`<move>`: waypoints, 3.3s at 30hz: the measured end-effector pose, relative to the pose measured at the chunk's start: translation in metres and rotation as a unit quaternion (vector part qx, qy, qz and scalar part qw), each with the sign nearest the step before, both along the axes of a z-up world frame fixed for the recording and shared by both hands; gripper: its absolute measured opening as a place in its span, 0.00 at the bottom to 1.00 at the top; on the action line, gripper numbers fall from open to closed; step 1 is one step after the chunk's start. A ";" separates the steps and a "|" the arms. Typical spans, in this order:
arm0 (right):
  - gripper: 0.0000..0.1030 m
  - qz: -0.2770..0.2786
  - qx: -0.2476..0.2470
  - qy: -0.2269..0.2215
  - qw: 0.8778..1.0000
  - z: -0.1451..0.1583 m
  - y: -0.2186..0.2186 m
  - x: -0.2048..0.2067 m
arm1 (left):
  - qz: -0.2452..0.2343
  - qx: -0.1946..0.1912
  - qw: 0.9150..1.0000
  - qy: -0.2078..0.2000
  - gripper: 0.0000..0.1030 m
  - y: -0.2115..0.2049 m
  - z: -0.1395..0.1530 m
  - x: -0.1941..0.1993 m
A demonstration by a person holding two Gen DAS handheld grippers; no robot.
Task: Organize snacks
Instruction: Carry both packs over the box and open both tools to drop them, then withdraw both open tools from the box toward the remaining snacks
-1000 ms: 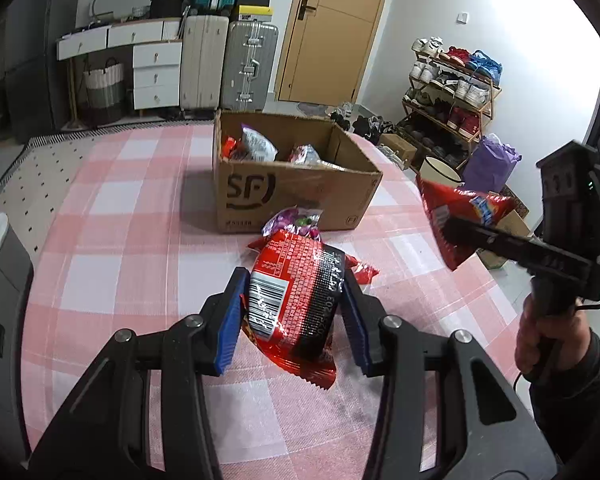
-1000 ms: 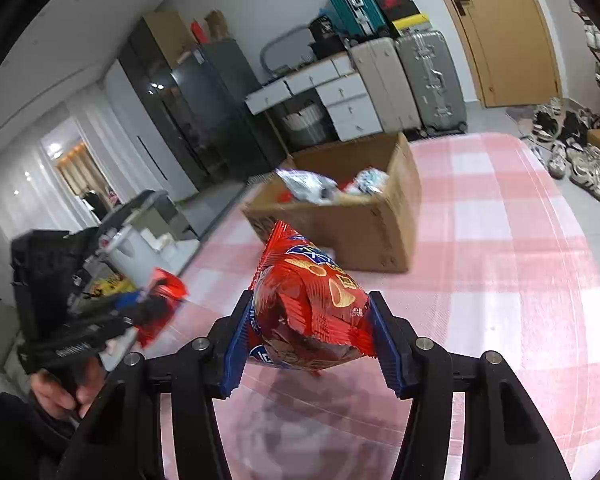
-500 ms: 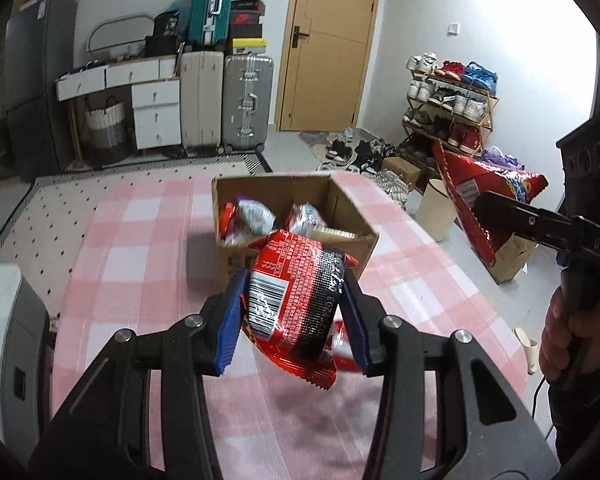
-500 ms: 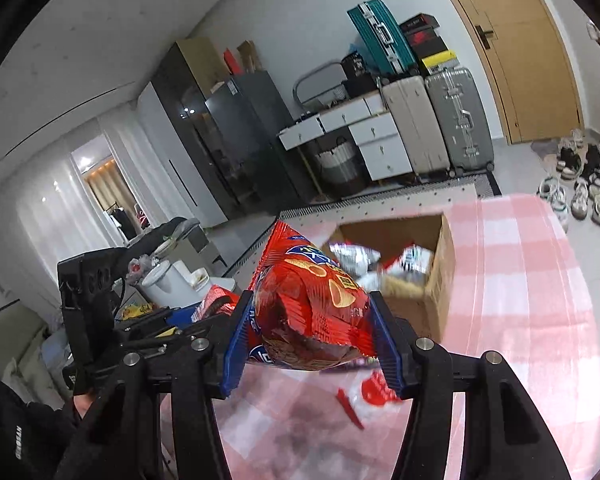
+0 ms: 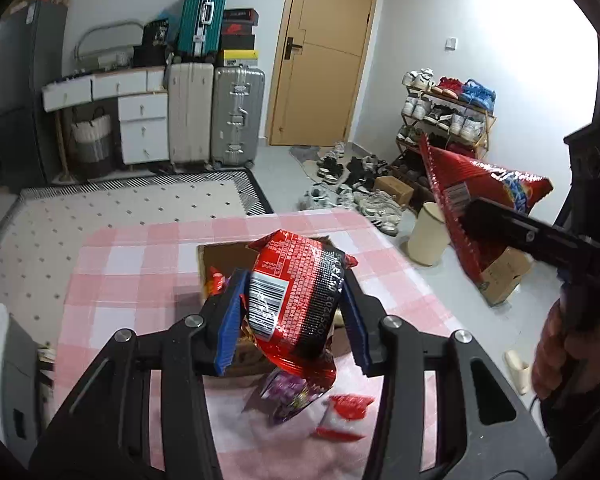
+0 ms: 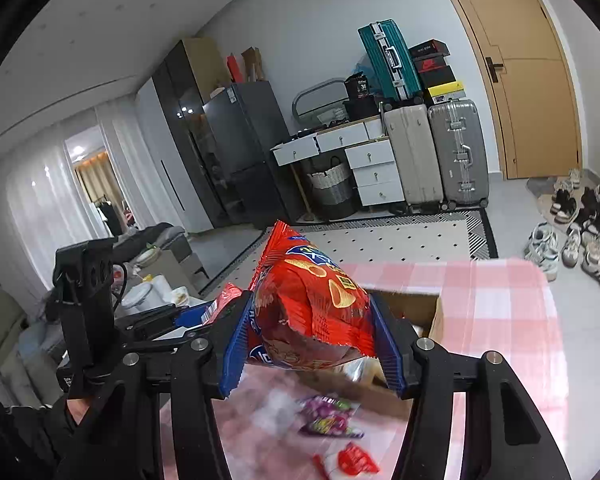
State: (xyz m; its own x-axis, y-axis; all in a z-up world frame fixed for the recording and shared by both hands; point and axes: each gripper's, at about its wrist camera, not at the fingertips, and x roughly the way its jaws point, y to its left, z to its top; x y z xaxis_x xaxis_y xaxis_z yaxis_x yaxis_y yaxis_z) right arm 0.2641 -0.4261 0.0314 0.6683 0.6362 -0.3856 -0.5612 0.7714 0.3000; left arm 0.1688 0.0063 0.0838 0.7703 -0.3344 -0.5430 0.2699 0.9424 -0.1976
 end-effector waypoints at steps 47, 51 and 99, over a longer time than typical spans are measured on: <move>0.82 -0.020 -0.071 0.024 0.997 -0.073 0.042 0.131 | 0.054 0.008 0.996 0.063 0.62 0.001 -0.086 0.162; 0.84 -0.020 -0.064 0.006 0.998 -0.057 0.034 0.107 | 0.067 0.036 0.997 0.024 0.69 -0.004 -0.060 0.134; 1.00 -0.029 -0.094 -0.025 0.995 -0.117 0.030 -0.080 | 0.094 -0.008 0.996 0.006 0.99 0.024 -0.099 -0.087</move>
